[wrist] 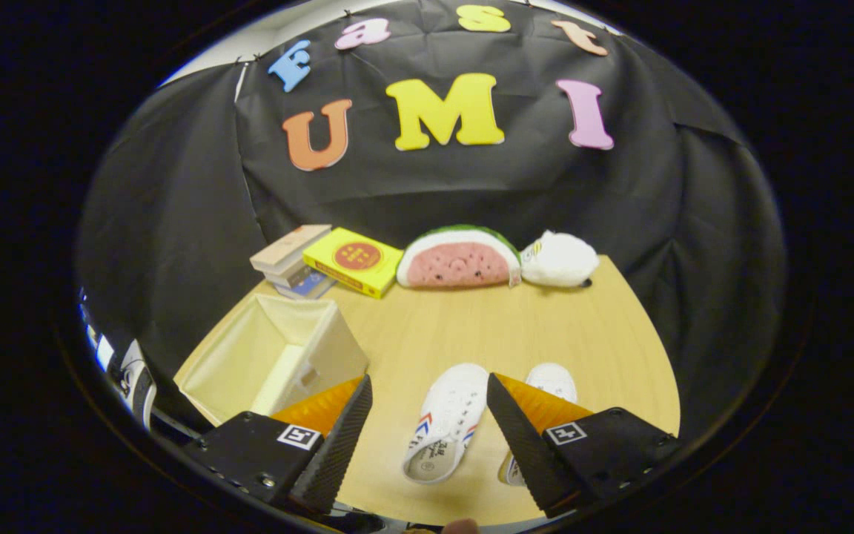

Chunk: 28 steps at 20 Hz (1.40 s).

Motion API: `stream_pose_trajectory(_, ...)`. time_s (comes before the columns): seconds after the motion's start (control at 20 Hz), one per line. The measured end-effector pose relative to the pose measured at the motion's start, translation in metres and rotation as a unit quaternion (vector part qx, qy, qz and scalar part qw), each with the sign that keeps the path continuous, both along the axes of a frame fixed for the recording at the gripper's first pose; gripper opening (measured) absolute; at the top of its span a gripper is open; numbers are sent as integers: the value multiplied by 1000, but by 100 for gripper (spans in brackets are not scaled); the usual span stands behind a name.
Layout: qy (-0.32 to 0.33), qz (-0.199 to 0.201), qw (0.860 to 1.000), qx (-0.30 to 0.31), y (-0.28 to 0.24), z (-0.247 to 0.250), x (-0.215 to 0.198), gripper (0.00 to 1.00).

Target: Open the storage box then place both shoes into the box .Put the left shoe in first, then the right shoe, with the right side of both shoes facing outward in a uniform manner.

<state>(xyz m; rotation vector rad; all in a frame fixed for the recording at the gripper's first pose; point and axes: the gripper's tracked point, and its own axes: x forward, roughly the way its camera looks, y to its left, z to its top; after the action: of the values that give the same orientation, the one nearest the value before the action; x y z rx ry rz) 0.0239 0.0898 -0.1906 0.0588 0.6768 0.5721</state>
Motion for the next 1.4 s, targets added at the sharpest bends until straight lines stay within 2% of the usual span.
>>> stream_pose_trajectory(0.2,81,-6,996,-32,-14,-74,1,94)
stream_pose_trajectory(0.35,125,-5,991,-45,-13,-104,1,94)
stream_pose_trajectory(0.55,174,-31,983,-53,-10,-135,13,93)
stream_pose_trajectory(0.7,194,-39,979,-55,-9,-144,23,79)
stream_pose_trajectory(0.8,206,-36,976,-54,-4,-152,30,76)
stream_pose_trajectory(1.05,264,-23,964,-21,13,-150,25,36)
stream_pose_trajectory(1.15,276,-26,961,-13,9,-149,26,15)
stream_pose_trajectory(1.2,284,-28,959,-7,13,-152,27,13)
stream_pose_trajectory(1.25,286,-27,958,-4,12,-150,28,4)
stream_pose_trajectory(1.4,279,-20,960,9,10,-143,26,0)
